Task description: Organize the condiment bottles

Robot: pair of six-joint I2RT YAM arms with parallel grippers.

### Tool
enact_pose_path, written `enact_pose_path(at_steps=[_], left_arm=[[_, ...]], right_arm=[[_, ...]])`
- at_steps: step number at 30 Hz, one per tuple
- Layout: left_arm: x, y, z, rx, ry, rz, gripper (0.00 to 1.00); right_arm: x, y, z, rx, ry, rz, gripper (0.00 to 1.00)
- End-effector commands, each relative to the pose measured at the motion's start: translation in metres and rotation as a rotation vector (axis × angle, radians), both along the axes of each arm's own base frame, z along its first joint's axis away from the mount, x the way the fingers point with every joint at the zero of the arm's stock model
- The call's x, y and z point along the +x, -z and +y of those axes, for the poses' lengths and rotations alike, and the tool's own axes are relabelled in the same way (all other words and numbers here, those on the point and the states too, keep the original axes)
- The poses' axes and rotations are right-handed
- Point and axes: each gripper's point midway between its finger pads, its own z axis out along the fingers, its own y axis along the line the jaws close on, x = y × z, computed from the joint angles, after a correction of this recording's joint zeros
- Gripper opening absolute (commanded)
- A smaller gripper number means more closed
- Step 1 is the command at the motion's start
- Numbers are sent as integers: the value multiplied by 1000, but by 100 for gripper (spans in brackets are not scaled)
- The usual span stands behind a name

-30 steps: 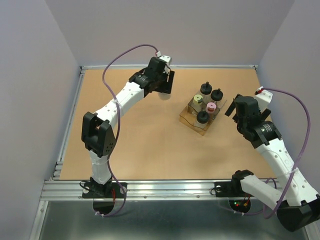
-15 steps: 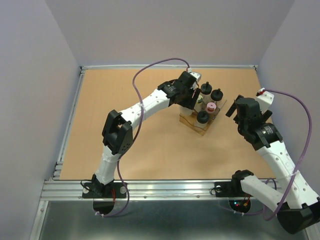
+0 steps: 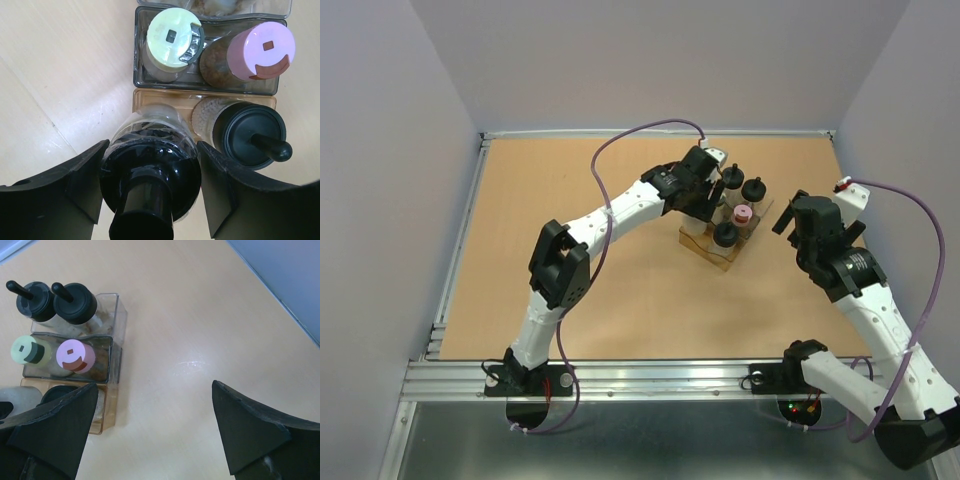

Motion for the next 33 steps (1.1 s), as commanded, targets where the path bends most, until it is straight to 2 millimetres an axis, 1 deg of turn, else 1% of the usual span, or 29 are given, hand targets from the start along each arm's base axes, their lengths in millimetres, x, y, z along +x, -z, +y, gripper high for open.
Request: enact_pose_path(at_steps=[1, 3, 6, 8, 11, 17, 27, 28, 29, 31, 32, 33], left_arm=[[-1, -37, -27, -98, 27, -65, 0], [-6, -37, -32, -99, 42, -63, 0], [-6, -40, -39, -106, 54, -71, 0], [-3, -39, -39, -100, 51, -82, 0], [0, -30, -37, -68, 46, -86, 0], [7, -3, -31, 4, 29, -78, 0], [21, 14, -27, 33, -25, -98, 0], [21, 16, -27, 32, -29, -94, 2], [20, 19, -27, 34, -27, -89, 14], [20, 17, -28, 17, -26, -93, 30], [18, 17, -28, 10, -25, -89, 49], [17, 17, -28, 9, -26, -89, 56]], right_arm=[[2, 1, -6, -7, 36, -22, 100], [2, 1, -6, -8, 37, -21, 100], [3, 1, -6, -10, 37, -19, 100], [2, 1, -6, -14, 36, -17, 100], [3, 1, -6, -17, 38, -17, 100], [2, 1, -7, -20, 39, -16, 100], [2, 1, -8, -26, 34, -14, 100], [2, 1, -7, -27, 32, -12, 100], [2, 1, -7, -26, 34, -14, 100], [2, 0, -7, -24, 33, -15, 100], [2, 1, -7, -26, 30, -13, 100], [2, 1, -7, -25, 31, -13, 100]])
